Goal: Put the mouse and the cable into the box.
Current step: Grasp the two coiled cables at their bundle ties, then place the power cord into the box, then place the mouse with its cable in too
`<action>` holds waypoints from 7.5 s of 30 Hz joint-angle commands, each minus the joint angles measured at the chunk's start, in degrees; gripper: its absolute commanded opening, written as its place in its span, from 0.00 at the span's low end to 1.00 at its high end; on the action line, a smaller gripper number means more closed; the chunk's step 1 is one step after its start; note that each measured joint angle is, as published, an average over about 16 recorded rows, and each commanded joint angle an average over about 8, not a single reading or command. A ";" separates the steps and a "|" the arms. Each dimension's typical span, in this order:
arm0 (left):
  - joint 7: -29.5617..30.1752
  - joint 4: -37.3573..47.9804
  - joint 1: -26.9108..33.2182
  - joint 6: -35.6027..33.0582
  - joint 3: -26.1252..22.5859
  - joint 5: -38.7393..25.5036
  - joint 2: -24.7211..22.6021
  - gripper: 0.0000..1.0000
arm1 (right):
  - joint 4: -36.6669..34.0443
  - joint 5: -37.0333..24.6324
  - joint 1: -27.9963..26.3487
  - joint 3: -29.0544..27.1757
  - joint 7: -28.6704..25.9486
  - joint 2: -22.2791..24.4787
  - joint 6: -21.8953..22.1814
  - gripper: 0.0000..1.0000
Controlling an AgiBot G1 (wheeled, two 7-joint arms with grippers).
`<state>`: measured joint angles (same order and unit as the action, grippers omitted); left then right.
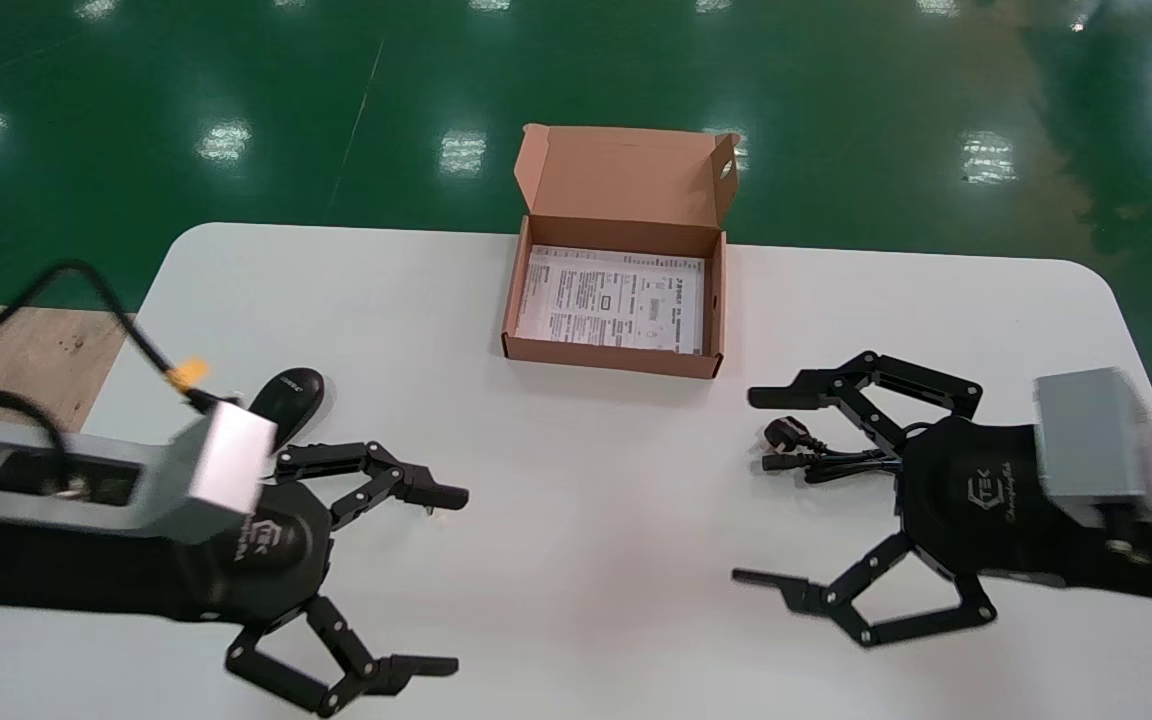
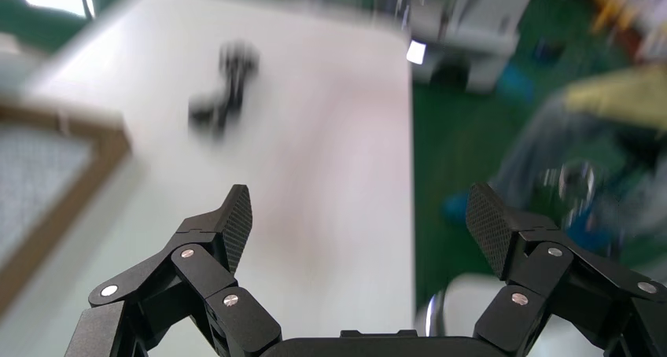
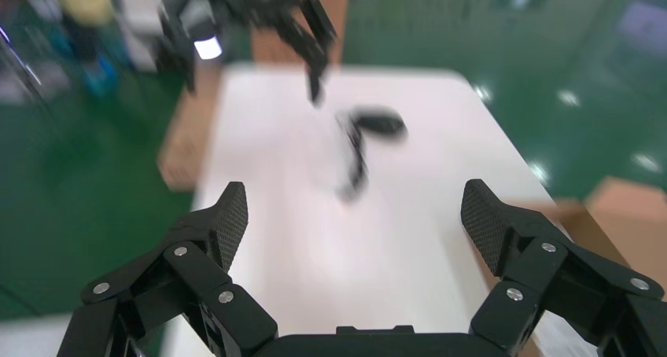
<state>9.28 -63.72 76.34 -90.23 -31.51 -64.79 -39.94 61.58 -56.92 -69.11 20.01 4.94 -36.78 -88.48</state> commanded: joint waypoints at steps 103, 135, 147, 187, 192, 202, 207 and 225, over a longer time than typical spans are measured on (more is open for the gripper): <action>-37.51 58.54 32.10 19.50 -12.03 -25.68 -22.02 0.00 | -52.25 -26.82 -25.95 10.20 42.88 -16.75 21.35 0.00; -54.51 58.46 50.08 26.22 -0.93 -11.21 -25.77 0.00 | -53.63 -20.19 -26.09 7.12 59.03 -41.34 42.85 0.00; -53.54 61.83 52.73 24.43 -2.94 -14.12 -23.72 0.00 | -52.10 -19.95 -23.34 11.83 54.86 -41.51 42.65 0.36; -55.81 63.70 36.42 27.77 1.38 -7.76 -37.25 0.00 | -56.11 -10.63 -34.24 14.94 52.82 -28.23 41.08 1.00; -55.11 62.00 29.82 32.69 3.22 -4.91 -38.11 0.00 | -57.05 -10.46 -36.32 14.64 55.14 -24.57 40.69 1.00; -50.89 55.06 19.73 37.75 1.50 -3.02 -38.63 0.00 | -58.87 -11.20 -39.23 14.93 58.34 -18.50 39.86 1.00; -48.61 52.10 17.73 37.37 -2.33 -4.09 -38.47 0.00 | -60.17 -11.51 -39.93 15.13 58.11 -16.81 39.19 1.00; -43.77 47.97 18.11 42.19 -13.10 -6.77 -38.25 0.00 | -60.78 -12.02 -40.57 15.49 58.56 -14.45 34.71 1.00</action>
<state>-34.49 -15.49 94.37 -47.73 -44.61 -71.56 -78.18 0.68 -69.09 -109.83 35.60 63.22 -51.00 -54.01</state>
